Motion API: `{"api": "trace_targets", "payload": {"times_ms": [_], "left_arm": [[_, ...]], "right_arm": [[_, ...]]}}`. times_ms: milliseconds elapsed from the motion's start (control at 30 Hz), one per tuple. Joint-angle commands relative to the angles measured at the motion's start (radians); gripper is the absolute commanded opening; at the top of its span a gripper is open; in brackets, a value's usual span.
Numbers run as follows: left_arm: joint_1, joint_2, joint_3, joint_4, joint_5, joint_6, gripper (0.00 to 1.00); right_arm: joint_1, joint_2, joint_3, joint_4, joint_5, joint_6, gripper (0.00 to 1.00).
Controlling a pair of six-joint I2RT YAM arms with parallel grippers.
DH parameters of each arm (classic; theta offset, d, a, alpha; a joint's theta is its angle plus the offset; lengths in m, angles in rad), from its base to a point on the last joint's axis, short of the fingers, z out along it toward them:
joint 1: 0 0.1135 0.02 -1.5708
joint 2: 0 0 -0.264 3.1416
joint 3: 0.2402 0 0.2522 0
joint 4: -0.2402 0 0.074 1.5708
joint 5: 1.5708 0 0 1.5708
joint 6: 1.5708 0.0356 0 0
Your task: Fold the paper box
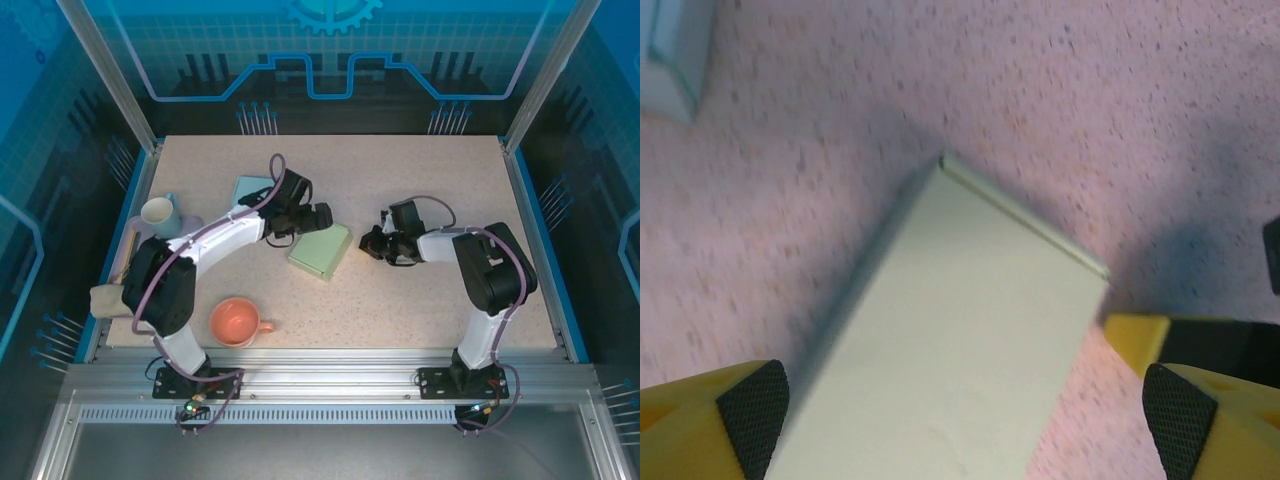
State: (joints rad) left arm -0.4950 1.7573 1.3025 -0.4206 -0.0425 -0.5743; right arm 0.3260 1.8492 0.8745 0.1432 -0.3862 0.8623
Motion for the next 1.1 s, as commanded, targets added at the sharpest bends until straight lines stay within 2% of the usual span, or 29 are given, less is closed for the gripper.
{"api": "trace_targets", "payload": {"times_ms": [0, 200, 500, 700, 833, 933, 1067], "left_arm": [[0.033, 0.092, 0.058, 0.042, 0.068, 0.180, 0.94], [0.047, 0.191, 0.095, 0.120, 0.180, 0.196, 0.92], [0.037, 0.273, 0.100, 0.218, 0.346, 0.134, 0.88], [-0.023, 0.315, 0.106, 0.264, 0.450, 0.063, 0.85], [-0.072, 0.307, 0.073, 0.339, 0.513, -0.002, 0.85], [-0.075, 0.281, 0.071, 0.299, 0.472, -0.036, 0.85], [-0.035, 0.218, 0.075, 0.152, 0.261, -0.022, 0.86]], "right_arm": [[-0.013, 0.049, 0.066, -0.066, -0.056, -0.026, 0.00], [-0.014, 0.086, 0.094, -0.075, -0.060, -0.029, 0.00], [-0.016, 0.135, 0.123, -0.088, -0.073, -0.041, 0.00], [-0.015, 0.161, 0.146, -0.078, -0.098, -0.049, 0.00], [-0.018, 0.148, 0.105, 0.002, -0.092, -0.014, 0.00], [-0.022, 0.139, 0.091, 0.037, -0.117, 0.013, 0.00], [-0.021, 0.084, 0.083, -0.015, -0.110, -0.018, 0.00]]}}
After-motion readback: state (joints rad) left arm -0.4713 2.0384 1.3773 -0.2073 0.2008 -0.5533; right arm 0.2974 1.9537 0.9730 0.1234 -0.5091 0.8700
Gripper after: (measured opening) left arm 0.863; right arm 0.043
